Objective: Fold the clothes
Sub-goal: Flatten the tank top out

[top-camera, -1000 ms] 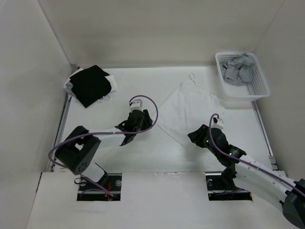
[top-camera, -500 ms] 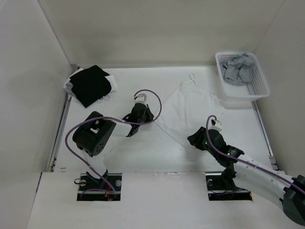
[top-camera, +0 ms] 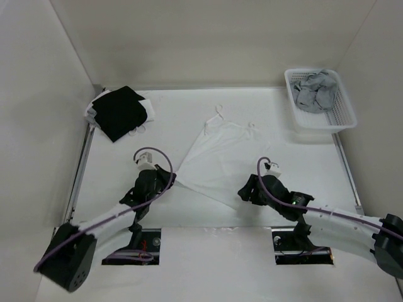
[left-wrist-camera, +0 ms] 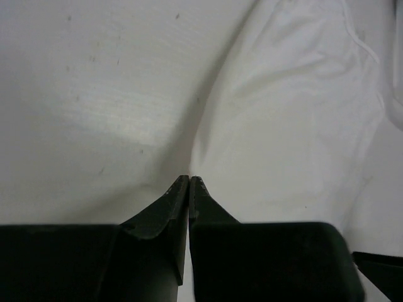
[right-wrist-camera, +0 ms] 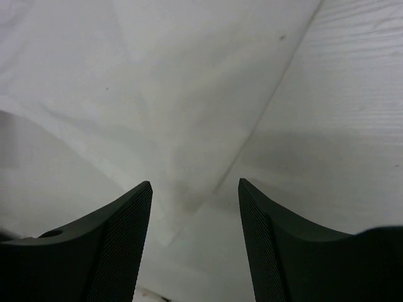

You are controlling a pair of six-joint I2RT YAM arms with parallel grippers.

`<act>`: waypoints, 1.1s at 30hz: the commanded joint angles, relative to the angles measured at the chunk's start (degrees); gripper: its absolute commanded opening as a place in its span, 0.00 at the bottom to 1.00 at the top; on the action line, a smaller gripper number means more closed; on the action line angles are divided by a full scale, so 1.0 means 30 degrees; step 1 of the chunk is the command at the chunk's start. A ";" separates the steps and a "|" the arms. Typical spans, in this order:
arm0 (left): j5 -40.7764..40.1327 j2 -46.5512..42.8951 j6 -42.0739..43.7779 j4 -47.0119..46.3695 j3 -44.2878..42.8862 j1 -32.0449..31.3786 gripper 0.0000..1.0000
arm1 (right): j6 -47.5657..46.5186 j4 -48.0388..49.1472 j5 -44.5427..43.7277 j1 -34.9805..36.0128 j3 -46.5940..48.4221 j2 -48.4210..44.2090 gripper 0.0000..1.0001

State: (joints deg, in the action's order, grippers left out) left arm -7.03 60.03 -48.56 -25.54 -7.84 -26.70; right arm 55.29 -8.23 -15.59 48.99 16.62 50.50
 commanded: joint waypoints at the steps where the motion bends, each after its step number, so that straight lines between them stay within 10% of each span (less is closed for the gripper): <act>1: -0.1052 -0.4818 -0.2824 0.4251 0.1320 -0.0401 0.01 | 0.0610 -0.0946 -0.0077 0.1695 0.1285 -0.0106 0.62; 9: -0.2141 -1.0371 -0.2712 0.9596 0.0591 -0.1045 0.03 | 0.3396 -0.2443 -0.2124 0.3344 0.1169 0.0510 0.50; 21: -0.2053 -0.9931 -0.3296 0.9158 0.1381 -0.1838 0.03 | -0.2661 0.3474 0.0364 -0.3508 0.3800 0.7682 0.06; 24: -0.2052 -1.0078 -0.3589 0.9187 0.1411 -0.2100 0.03 | -0.4332 0.4000 0.0248 -0.4916 0.5704 0.9470 0.08; 29: -0.2139 -0.9991 -0.4350 0.9100 0.1323 -0.2744 0.03 | -0.4779 0.4298 0.0278 -0.5799 0.5743 0.8574 0.49; 33: -0.2490 -0.9727 -0.4617 0.8924 0.1060 -0.3185 0.03 | -0.1360 0.2368 -0.0600 -0.3873 0.2350 0.3747 0.46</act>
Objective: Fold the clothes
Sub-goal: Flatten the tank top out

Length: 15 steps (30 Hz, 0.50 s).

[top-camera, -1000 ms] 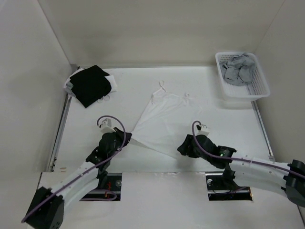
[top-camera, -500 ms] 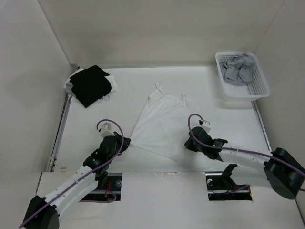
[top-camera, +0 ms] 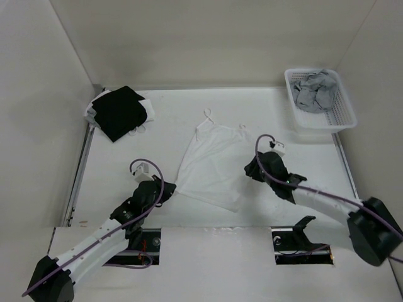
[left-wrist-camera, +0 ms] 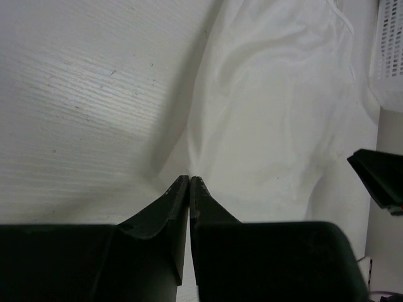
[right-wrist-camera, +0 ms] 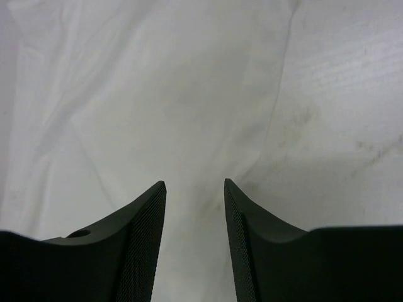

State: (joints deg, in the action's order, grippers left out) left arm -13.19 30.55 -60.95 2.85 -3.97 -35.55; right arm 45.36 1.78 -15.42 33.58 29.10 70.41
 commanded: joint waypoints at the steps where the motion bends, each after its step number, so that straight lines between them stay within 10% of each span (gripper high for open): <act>1: -0.0553 0.0218 -0.0398 -0.0570 -0.0346 -0.0176 0.03 | 0.3119 -0.1700 -0.0864 0.2199 -0.2661 -0.4325 0.42; 7: -0.0233 0.0687 0.0949 -0.0979 -0.1167 0.1228 0.03 | 0.7434 -0.7150 -0.1393 0.7065 -0.3580 -0.8031 0.17; 15: 0.0500 0.1244 0.1156 -0.2210 -0.1080 0.1875 0.03 | 0.8580 -0.6077 -0.1569 0.9444 -0.2582 -0.4813 0.39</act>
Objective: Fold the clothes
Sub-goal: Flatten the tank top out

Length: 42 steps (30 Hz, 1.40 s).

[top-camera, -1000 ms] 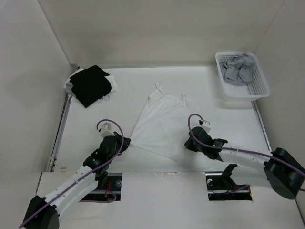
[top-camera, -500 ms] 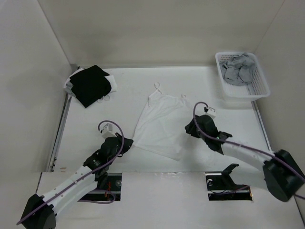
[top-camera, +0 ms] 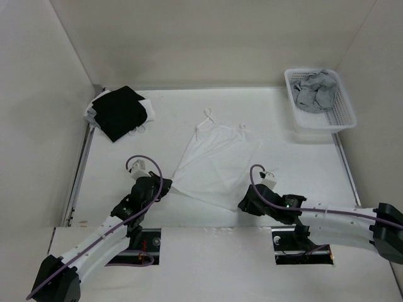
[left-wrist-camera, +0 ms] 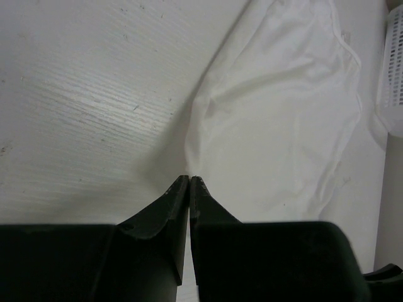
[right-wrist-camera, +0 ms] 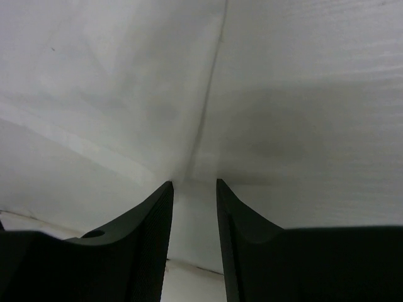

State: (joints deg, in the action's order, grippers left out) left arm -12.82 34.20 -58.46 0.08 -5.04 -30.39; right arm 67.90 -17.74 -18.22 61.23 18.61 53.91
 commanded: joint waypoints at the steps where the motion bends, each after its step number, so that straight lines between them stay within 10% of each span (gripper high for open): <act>1: 0.0406 -0.0060 0.0325 -0.1285 -0.0694 0.0156 0.03 | 0.0981 0.1043 -0.0491 0.0228 0.0915 0.1156 0.39; 15: 0.0464 -0.0295 0.0501 -0.0993 -0.0957 0.0244 0.03 | 0.0687 0.2077 -0.1016 0.0316 0.2321 0.4063 0.33; 22: 0.0523 -0.0266 0.0677 -0.0934 -0.1368 0.0273 0.03 | 0.1096 -0.0150 -0.1457 0.0696 0.2528 0.1984 0.48; 28: 0.0523 -0.0178 0.0560 -0.1051 -0.1133 0.0302 0.04 | 0.1626 -0.1265 -0.1780 0.1166 0.2175 0.0546 0.33; 37: 0.0523 -0.0178 0.0501 -0.1080 -0.1104 0.0331 0.04 | 0.1420 -0.0593 -0.1164 0.1166 0.2585 0.2624 0.39; 42: 0.0523 -0.0236 0.0501 -0.1022 -0.1133 0.0331 0.04 | 0.1098 0.0227 -0.0988 0.1166 0.2849 0.3269 0.19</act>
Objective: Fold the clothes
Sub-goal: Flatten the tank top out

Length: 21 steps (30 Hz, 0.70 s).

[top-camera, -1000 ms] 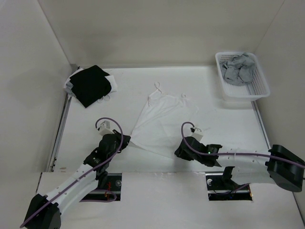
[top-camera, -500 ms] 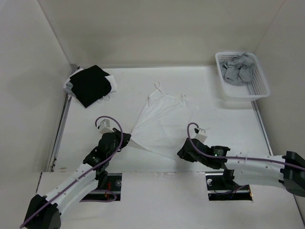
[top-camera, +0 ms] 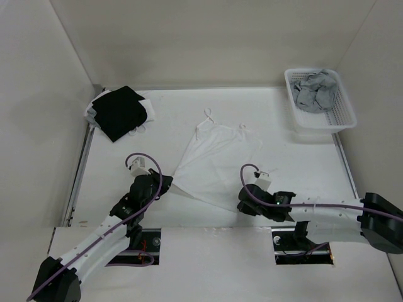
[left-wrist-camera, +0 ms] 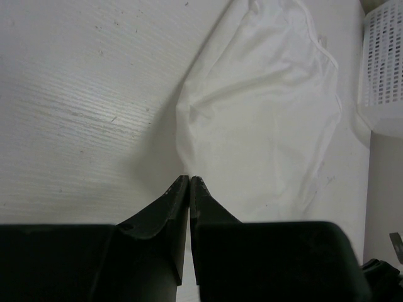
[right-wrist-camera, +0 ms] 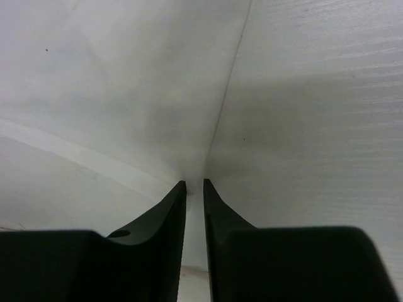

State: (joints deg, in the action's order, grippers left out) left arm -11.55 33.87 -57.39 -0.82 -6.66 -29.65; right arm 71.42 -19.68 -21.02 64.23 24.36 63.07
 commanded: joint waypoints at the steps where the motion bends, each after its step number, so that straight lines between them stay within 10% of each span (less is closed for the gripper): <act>1: 0.0100 -0.0214 0.0144 -0.0694 -0.0594 0.0084 0.04 | -0.0133 0.0964 -0.0026 0.0168 0.0962 0.0305 0.17; 12: 0.0276 -0.1589 0.1168 0.0886 -0.3782 0.0201 0.02 | -0.1772 -0.0406 -0.1783 -0.0123 0.1984 -0.5692 0.00; 21: 0.0539 -0.1711 0.3160 0.3698 -1.2214 0.0260 0.02 | -0.7129 -0.2785 -0.2516 -0.2027 0.8715 -0.9363 0.00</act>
State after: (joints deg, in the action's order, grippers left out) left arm -10.85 28.45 -51.72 9.30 -34.41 -29.26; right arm 58.26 -26.76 -26.22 59.68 42.76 36.07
